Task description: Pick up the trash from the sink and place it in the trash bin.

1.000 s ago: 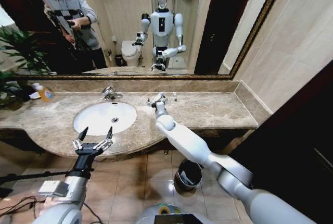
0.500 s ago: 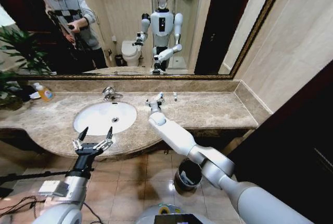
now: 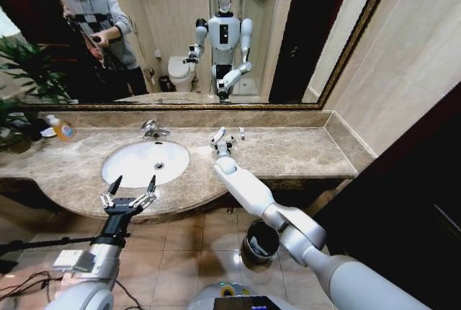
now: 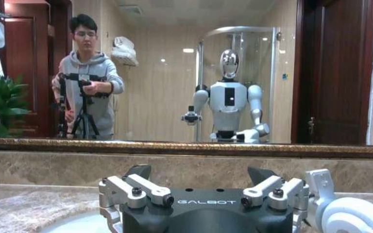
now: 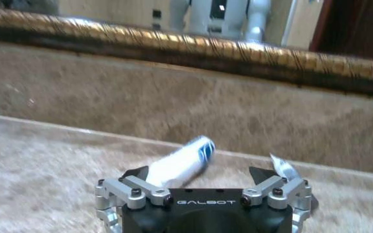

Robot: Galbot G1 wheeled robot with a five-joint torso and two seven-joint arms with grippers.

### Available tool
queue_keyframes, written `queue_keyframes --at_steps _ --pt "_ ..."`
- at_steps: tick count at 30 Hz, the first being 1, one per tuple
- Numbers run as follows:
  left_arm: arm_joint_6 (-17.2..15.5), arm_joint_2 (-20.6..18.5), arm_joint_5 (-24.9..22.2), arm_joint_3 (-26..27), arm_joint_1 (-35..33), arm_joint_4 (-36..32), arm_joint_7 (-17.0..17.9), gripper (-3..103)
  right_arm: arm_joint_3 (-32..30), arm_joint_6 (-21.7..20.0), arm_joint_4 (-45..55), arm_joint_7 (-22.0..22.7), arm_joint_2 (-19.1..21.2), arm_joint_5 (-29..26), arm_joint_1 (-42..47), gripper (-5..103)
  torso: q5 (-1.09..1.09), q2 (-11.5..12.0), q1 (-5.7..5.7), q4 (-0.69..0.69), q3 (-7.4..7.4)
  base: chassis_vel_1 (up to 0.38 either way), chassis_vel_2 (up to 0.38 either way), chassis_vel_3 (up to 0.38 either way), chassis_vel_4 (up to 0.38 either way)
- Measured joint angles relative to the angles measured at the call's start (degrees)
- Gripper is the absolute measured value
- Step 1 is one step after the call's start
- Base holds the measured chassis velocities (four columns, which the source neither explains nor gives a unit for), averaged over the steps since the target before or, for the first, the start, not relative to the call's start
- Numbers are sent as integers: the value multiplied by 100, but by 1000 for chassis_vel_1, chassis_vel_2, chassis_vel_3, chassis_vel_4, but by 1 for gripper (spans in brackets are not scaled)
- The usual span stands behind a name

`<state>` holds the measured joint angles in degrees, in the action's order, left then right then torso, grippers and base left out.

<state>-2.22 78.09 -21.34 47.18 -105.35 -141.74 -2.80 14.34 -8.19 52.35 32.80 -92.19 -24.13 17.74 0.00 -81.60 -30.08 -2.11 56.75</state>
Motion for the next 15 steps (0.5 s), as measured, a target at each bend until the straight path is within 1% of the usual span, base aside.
queue_keyframes --at_steps 7,11,15 --pt "0 0 0 0 0 0 0 100 124 -96 351 86 4 13 37 100 -2 0 0 0 0 0 0 0 0" --pt "0 0 0 0 0 0 0 100 211 -183 656 164 4 -136 98 100 0 0 0 -1 0 0 0 0 0" --pt "0 0 0 0 0 0 0 100 226 -176 505 171 5 -93 99 100 -1 0 1 0 0 0 0 0 0"
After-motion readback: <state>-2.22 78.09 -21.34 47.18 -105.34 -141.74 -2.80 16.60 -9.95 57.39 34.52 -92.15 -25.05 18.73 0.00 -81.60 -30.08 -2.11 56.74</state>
